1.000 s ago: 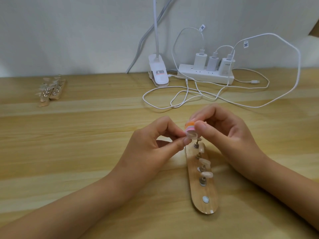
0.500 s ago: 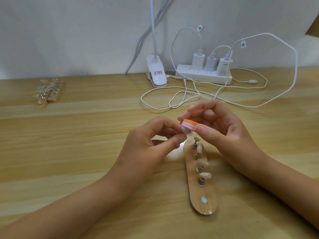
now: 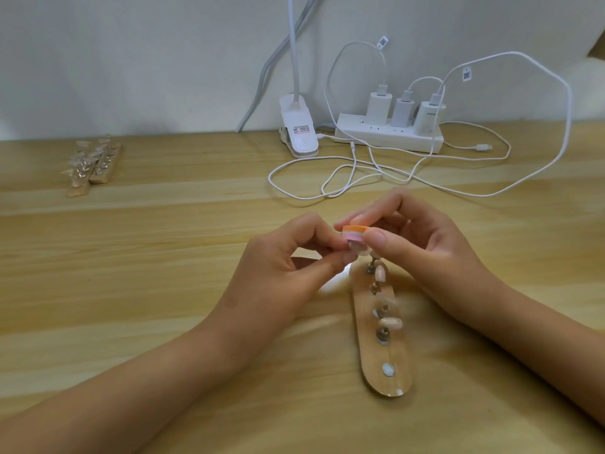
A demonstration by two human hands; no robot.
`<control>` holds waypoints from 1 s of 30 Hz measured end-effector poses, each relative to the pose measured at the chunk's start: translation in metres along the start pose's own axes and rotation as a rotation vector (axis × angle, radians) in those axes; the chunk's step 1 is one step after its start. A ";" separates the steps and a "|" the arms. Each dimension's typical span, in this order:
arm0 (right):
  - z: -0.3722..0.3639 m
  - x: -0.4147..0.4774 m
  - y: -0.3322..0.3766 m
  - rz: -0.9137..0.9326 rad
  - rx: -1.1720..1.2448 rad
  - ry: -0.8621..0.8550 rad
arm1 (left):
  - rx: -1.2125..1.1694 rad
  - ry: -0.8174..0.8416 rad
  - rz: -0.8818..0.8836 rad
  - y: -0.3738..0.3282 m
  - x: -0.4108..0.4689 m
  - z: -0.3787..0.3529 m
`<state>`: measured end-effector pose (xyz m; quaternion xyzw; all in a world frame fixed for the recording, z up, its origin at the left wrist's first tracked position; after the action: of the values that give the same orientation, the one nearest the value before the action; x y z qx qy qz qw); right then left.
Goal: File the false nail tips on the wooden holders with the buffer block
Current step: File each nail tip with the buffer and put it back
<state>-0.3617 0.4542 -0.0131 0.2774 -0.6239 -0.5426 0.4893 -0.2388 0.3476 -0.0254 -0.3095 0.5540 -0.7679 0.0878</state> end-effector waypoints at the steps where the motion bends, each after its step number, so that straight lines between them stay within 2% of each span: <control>1: 0.002 0.001 -0.002 -0.030 -0.007 -0.009 | 0.002 -0.001 -0.006 -0.001 0.000 0.000; 5: 0.001 -0.001 0.004 0.090 0.017 -0.038 | -0.014 -0.011 -0.038 -0.005 0.000 0.000; 9: 0.003 0.000 -0.001 0.012 -0.024 -0.052 | -0.002 -0.021 -0.036 -0.002 0.000 0.000; 12: 0.002 -0.001 0.005 0.101 -0.021 -0.048 | -0.024 -0.029 -0.026 -0.002 0.000 0.002; 16: 0.004 0.000 -0.001 0.022 -0.032 -0.074 | -0.020 -0.037 -0.023 0.000 0.000 0.002; 19: 0.003 0.000 0.003 0.103 -0.019 -0.065 | -0.044 -0.053 -0.018 0.000 0.001 0.003; 22: 0.003 0.000 -0.001 0.040 -0.015 -0.074 | -0.037 -0.051 -0.010 0.001 0.002 0.003; 24: 0.005 0.000 0.001 0.069 -0.007 -0.107 | -0.048 -0.060 -0.006 0.002 0.002 0.003; 27: 0.002 0.001 0.001 0.078 -0.006 -0.054 | -0.048 -0.051 -0.011 0.001 0.001 0.003; 30: 0.006 0.002 -0.002 0.048 -0.016 -0.127 | -0.056 -0.049 -0.009 0.001 0.000 0.003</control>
<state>-0.3687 0.4547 -0.0142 0.2235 -0.6557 -0.5523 0.4637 -0.2375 0.3446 -0.0255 -0.3328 0.5716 -0.7446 0.0893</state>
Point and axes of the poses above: each hand's wrist, its own x-axis towards the middle knuckle, its own z-axis out of the back of the hand, y = z × x, the point moved 4 cm from there along x, towards the middle knuckle
